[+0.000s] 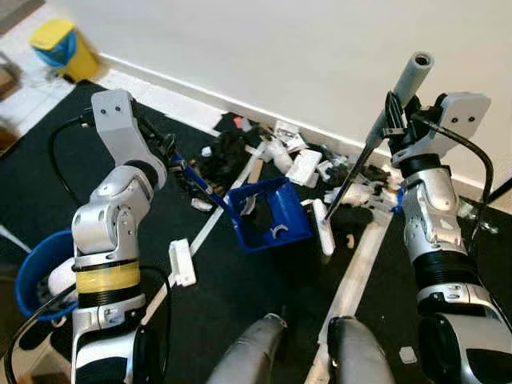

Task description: Sweep floor

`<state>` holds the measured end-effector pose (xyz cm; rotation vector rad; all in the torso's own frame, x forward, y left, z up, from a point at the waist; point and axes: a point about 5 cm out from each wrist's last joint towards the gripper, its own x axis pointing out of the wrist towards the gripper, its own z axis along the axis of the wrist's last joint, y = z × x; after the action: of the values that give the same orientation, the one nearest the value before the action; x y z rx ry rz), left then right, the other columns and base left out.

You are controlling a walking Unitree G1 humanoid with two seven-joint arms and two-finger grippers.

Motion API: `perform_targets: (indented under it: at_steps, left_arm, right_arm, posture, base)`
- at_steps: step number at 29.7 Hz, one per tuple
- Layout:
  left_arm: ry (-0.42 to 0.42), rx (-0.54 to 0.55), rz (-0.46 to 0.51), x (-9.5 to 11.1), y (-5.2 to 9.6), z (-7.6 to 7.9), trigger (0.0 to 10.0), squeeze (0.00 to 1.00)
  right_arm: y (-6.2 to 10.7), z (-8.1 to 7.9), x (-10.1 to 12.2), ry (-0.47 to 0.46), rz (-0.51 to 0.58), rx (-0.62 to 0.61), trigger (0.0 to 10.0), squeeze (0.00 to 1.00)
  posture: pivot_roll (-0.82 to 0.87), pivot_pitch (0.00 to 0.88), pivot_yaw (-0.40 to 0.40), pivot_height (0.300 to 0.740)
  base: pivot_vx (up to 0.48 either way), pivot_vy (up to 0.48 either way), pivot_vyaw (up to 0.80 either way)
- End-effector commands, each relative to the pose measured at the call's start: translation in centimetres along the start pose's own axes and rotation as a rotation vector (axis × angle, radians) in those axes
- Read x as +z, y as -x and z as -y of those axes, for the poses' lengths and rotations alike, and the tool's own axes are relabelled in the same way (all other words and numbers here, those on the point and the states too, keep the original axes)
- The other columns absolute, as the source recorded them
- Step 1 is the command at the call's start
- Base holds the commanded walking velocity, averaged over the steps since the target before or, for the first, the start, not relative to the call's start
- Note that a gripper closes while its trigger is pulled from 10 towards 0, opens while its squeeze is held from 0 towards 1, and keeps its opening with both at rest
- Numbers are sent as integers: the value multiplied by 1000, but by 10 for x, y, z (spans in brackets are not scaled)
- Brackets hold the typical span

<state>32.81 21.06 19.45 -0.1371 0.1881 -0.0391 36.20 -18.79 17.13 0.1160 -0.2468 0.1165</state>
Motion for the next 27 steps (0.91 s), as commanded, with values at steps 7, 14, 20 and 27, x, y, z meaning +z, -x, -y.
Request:
perform_targets:
  at_steps: [7,14,20,27]
  left_arm:
    - [-10,22,44,8,3,-9,10000,0]
    - [-10,21,40,8,3,-9,10000,0]
    - [-9,23,39,8,3,-9,10000,0]
    - [-9,31,62,18,1,-10,10000,0]
  right_arm:
    - [-4,-7,7,-1,55,17,10000,0]
    - [-3,-6,7,-1,53,14,10000,0]
    - [-3,-6,6,-2,54,13,10000,0]
    - [-3,-6,5,-4,50,9,10000,0]
  posture:
    - [11,123,84,740]
    - [13,127,85,740]
    - [14,130,86,740]
    - [15,134,85,740]
  base:
    - [0,0,778]
    - [0,0,776]
    - [0,0,775]
    - [0,0,775]
